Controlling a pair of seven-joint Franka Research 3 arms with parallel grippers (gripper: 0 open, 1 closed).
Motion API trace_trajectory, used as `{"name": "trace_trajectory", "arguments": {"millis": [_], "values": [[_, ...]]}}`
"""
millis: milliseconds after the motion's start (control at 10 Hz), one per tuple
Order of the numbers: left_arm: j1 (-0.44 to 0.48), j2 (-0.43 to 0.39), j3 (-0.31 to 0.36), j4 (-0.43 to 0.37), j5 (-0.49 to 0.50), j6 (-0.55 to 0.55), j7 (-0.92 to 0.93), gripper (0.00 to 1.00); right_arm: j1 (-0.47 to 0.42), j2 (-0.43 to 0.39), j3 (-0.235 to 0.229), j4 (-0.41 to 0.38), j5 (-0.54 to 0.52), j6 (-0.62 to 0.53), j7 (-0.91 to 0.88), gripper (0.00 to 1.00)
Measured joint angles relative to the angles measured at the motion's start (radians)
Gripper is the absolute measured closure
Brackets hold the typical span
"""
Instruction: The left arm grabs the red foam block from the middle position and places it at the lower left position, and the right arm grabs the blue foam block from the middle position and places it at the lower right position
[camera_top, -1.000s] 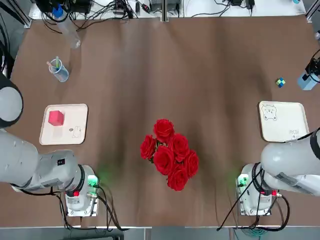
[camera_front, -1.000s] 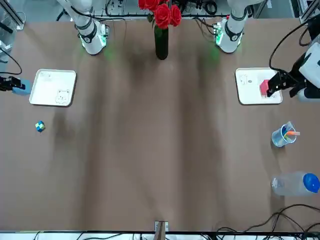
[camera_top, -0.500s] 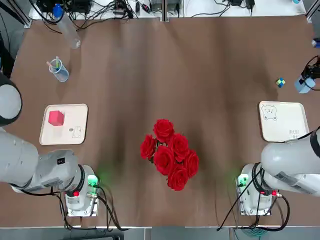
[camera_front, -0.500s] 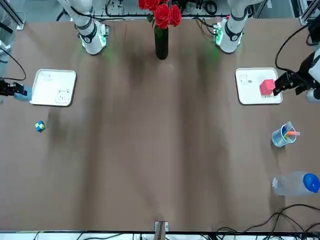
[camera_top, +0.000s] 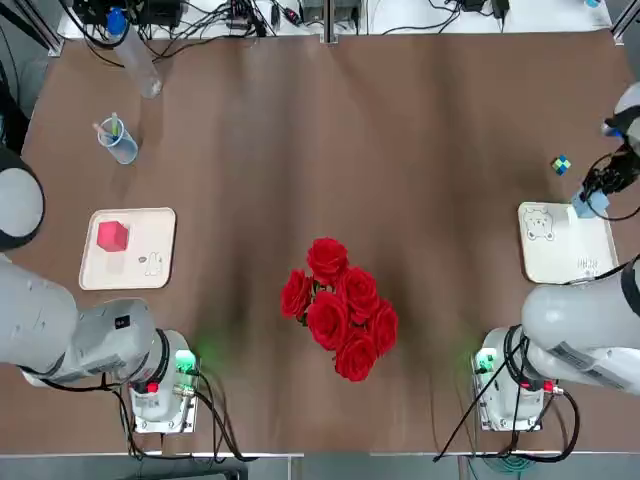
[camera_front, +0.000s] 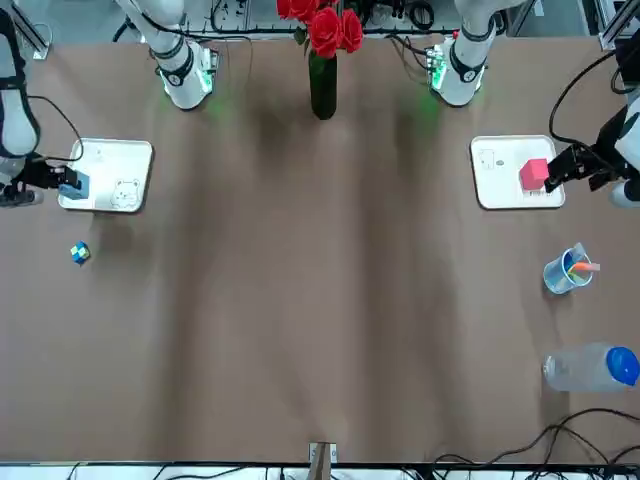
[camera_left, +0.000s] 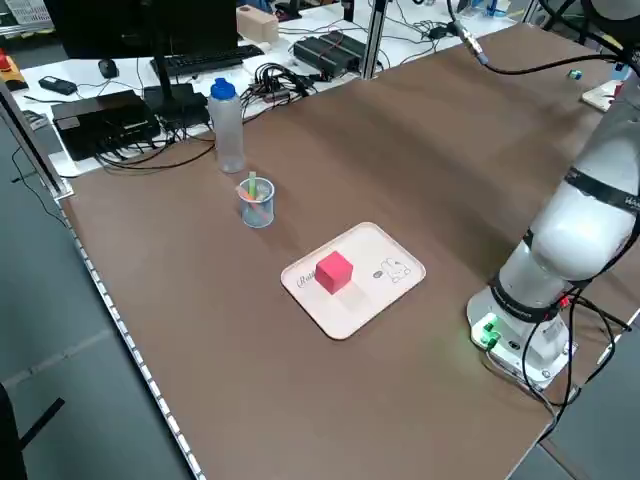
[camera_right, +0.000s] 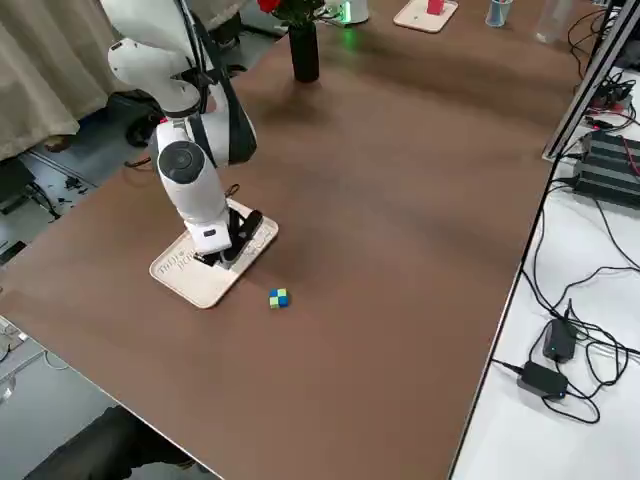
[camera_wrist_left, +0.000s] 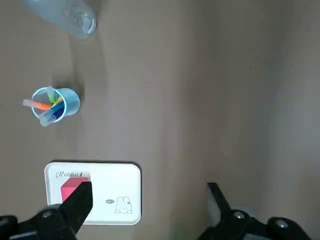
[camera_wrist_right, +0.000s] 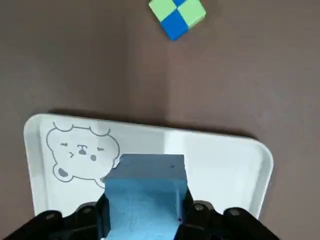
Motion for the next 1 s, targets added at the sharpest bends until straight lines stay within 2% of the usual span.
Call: {"name": "trace_trajectory", "arguments": {"millis": [300, 700, 1000], "values": [[0.0, 0.002, 0.0, -0.001, 0.0, 0.0, 0.0, 0.0, -0.027, 0.0, 0.0, -0.08, -0.009, 0.079, -0.051, 0.48], [0.0, 0.003, 0.0, -0.001, 0.0, 0.0, 0.0, 0.0, -0.033, 0.0, -0.002, -0.094, -0.009, 0.079, -0.09, 0.47], [0.005, 0.003, 0.002, -0.001, 0.0, 0.0, 0.0, 0.0, -0.035, 0.0, -0.004, -0.094, -0.009, 0.079, -0.094, 0.07]]}}
